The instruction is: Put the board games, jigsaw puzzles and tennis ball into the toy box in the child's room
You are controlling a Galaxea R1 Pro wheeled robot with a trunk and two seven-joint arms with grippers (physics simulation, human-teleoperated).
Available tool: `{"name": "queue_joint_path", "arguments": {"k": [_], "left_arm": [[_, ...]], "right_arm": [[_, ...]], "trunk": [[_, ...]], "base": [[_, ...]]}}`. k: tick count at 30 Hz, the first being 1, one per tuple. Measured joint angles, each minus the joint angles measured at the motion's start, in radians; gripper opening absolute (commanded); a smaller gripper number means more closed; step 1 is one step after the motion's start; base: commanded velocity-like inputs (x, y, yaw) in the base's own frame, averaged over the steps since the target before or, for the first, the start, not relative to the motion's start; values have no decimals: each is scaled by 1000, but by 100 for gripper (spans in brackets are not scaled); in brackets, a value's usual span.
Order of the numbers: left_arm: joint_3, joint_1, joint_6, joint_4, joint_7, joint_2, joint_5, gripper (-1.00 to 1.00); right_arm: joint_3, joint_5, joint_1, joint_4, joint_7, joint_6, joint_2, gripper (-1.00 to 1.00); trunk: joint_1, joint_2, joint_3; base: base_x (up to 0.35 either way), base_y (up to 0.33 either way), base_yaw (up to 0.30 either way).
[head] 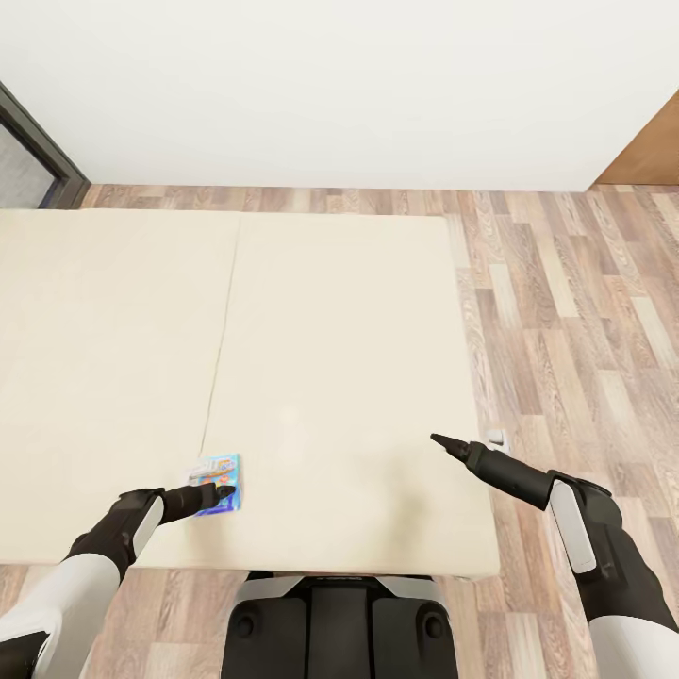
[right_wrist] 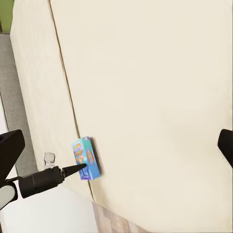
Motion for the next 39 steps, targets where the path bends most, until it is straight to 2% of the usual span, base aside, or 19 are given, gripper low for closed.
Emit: {"name": "queue_joint_path", "arguments": {"k": [17, 39], "left_arm": [[2, 0, 0, -2, -1, 2, 0, 100], [3, 0, 0, -2, 0, 2, 0, 100]], "right_arm": [[0, 0, 0, 0, 0, 0, 0, 100], [0, 0, 0, 2, 0, 0, 0, 100]], "trunk": [[0, 0, 0], [0, 0, 0]], "base": [[1, -47, 0], [46, 60, 0]]}}
